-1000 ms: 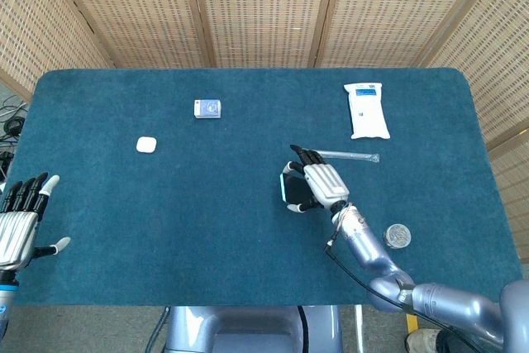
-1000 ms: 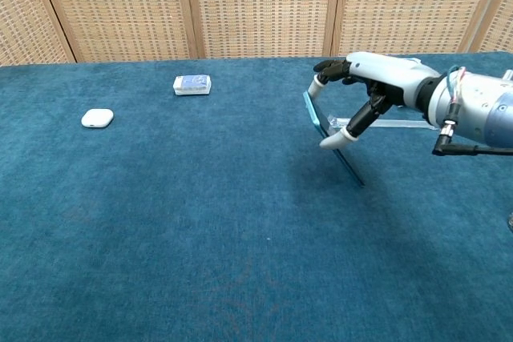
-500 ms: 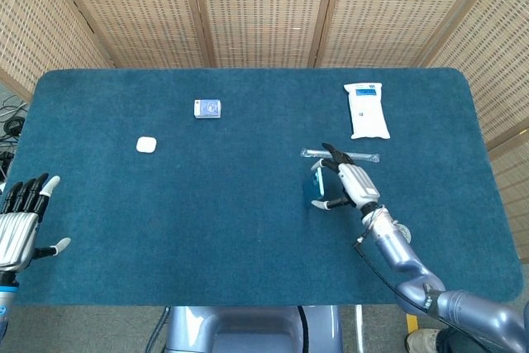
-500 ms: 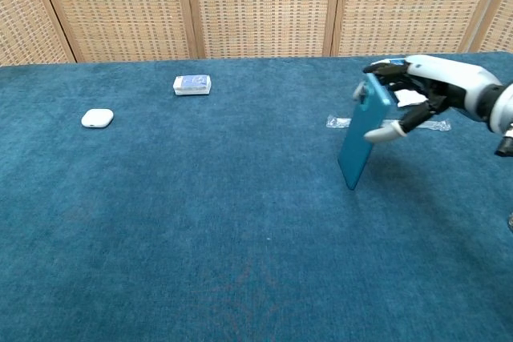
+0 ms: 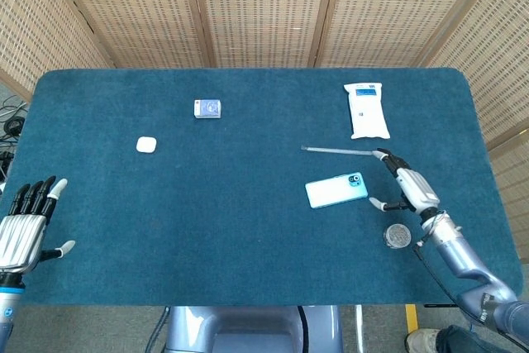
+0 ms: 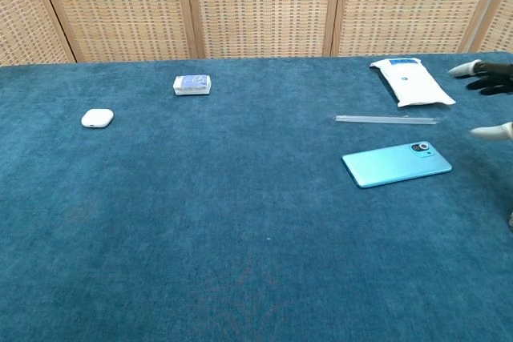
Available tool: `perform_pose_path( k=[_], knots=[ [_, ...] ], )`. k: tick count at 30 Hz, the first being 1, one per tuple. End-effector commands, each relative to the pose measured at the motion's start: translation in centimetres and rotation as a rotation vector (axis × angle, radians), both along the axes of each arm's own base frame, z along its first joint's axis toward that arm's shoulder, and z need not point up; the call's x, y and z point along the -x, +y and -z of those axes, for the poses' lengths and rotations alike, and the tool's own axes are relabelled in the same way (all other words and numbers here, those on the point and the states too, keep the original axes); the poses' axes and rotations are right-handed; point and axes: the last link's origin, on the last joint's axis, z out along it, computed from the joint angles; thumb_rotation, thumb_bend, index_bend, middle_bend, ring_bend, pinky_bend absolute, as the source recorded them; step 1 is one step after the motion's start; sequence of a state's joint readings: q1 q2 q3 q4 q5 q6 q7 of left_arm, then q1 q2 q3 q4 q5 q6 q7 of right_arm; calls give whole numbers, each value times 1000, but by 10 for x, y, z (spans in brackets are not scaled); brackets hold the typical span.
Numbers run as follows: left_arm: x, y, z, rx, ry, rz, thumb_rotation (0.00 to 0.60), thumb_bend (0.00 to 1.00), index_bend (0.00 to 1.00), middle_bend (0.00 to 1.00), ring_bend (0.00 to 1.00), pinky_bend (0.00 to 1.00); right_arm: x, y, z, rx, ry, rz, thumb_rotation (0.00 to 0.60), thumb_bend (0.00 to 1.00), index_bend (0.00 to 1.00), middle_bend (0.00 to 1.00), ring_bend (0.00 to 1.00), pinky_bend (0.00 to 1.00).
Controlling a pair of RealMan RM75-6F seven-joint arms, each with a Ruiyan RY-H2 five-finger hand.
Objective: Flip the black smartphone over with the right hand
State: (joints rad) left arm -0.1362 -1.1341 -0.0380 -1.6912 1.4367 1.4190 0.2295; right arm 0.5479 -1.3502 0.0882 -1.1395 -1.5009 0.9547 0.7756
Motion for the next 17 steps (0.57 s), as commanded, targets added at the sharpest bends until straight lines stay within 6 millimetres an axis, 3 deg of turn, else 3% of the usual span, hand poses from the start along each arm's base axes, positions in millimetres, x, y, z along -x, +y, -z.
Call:
perform_pose_path(
  k=[1,5,9,13,17],
  knots=[
    [-1,-2,0,-2,-2,5,600,0,0,0,0,0,12,12,-24,43,51,-43,600,311,0,0,0,0],
    [-3,-4,-2,-7,-7,18,600,0,0,0,0,0,13,30,-50,135,152,-125,600,306,0,0,0,0],
    [-5,-7,-5,-15,-17,35,600,0,0,0,0,0,16,62,-74,285,334,-165,600,200,0,0,0,0],
    [-7,-11,-8,-20,-24,53,600,0,0,0,0,0,13,92,-85,415,450,-122,600,23,0,0,0,0],
    [-7,-14,-10,-21,-25,58,600,0,0,0,0,0,9,121,-89,455,466,-79,600,0,0,0,0,0]
  ],
)
